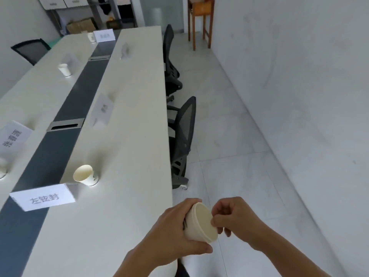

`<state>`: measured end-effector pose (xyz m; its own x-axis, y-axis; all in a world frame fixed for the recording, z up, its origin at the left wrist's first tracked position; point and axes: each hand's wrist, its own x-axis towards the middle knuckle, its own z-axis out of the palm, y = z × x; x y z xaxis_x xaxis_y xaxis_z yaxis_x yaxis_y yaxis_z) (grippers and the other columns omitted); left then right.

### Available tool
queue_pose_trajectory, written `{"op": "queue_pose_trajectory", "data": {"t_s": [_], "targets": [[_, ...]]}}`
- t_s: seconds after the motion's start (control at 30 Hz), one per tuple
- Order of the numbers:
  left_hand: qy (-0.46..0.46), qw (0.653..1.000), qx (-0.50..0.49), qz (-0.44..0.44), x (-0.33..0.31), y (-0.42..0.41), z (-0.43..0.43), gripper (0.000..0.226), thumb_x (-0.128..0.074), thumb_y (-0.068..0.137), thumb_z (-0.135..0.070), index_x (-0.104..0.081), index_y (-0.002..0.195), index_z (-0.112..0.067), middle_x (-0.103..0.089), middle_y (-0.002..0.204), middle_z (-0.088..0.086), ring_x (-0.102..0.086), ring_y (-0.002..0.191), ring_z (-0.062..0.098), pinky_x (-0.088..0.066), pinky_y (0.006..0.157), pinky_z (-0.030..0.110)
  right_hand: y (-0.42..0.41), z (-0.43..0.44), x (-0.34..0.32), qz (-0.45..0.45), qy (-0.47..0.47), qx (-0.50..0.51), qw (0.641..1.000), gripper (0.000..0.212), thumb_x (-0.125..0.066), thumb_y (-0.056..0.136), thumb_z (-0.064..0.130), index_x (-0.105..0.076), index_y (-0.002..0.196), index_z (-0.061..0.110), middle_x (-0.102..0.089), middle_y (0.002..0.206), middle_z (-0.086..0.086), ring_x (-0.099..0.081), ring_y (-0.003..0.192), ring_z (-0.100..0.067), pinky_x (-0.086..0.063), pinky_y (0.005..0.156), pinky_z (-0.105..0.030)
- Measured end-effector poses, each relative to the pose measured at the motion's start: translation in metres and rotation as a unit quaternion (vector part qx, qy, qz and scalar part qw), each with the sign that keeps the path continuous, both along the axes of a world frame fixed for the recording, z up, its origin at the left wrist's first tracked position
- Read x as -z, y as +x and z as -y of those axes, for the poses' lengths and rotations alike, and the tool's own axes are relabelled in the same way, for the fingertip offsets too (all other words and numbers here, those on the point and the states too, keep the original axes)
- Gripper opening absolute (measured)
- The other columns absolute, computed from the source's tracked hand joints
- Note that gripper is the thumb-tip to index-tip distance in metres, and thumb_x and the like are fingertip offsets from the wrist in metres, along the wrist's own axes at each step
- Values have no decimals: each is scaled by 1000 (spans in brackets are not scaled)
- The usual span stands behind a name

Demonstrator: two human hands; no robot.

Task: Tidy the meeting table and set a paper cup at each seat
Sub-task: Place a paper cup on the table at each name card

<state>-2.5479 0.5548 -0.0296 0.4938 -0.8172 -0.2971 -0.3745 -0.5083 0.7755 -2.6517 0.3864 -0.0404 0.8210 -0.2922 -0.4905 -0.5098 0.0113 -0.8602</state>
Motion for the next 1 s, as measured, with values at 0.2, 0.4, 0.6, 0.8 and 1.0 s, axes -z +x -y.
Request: {"op": "queue_pose_trajectory", "data": {"t_s": [0.2, 0.4, 0.6, 0.8, 1.0], "targets": [[8, 997, 81, -13, -6, -9, 71, 75, -84, 49, -53, -43, 112, -52, -58, 102, -22, -59, 94, 3, -56, 79, 29, -28, 50, 0, 8, 48, 83, 995, 4, -60, 63, 4, -63, 65, 7, -60, 58, -8, -56, 48, -19, -48, 47, -26], [1, 992, 129, 10, 0, 17, 153, 70, -81, 53, -54, -43, 112, -49, -58, 102, -21, -57, 95, -1, -54, 80, 26, -10, 121, 5, 6, 44, 124, 991, 2, -57, 61, 8, -59, 62, 8, -55, 60, -7, -51, 53, -18, -44, 49, -27], [0, 988, 117, 101, 2, 92, 243, 81, -73, 56, -62, -34, 125, -51, -52, 102, -27, -53, 96, 0, -47, 86, 22, 24, 245, -18, 25, 57, 187, 980, 18, -57, 63, 7, -69, 74, 1, -63, 68, -10, -51, 51, -12, -39, 47, -25], [-22, 985, 163, 43, -10, 135, 348, 66, -77, 60, -55, -44, 116, -52, -56, 106, -25, -57, 95, -1, -52, 83, 24, 61, 336, -30, 68, 87, 234, 966, 25, -55, 67, 8, -72, 81, -4, -62, 69, -14, -53, 53, -15, -41, 46, -25], [-32, 991, 131, -24, -1, 160, 448, 59, -80, 62, -46, -51, 113, -47, -62, 104, -20, -63, 91, 4, -57, 77, 29, 92, 419, -21, 103, 40, 323, 940, 19, -57, 74, 1, -76, 78, 3, -69, 68, -16, -57, 53, -19, -45, 45, -25]]}}
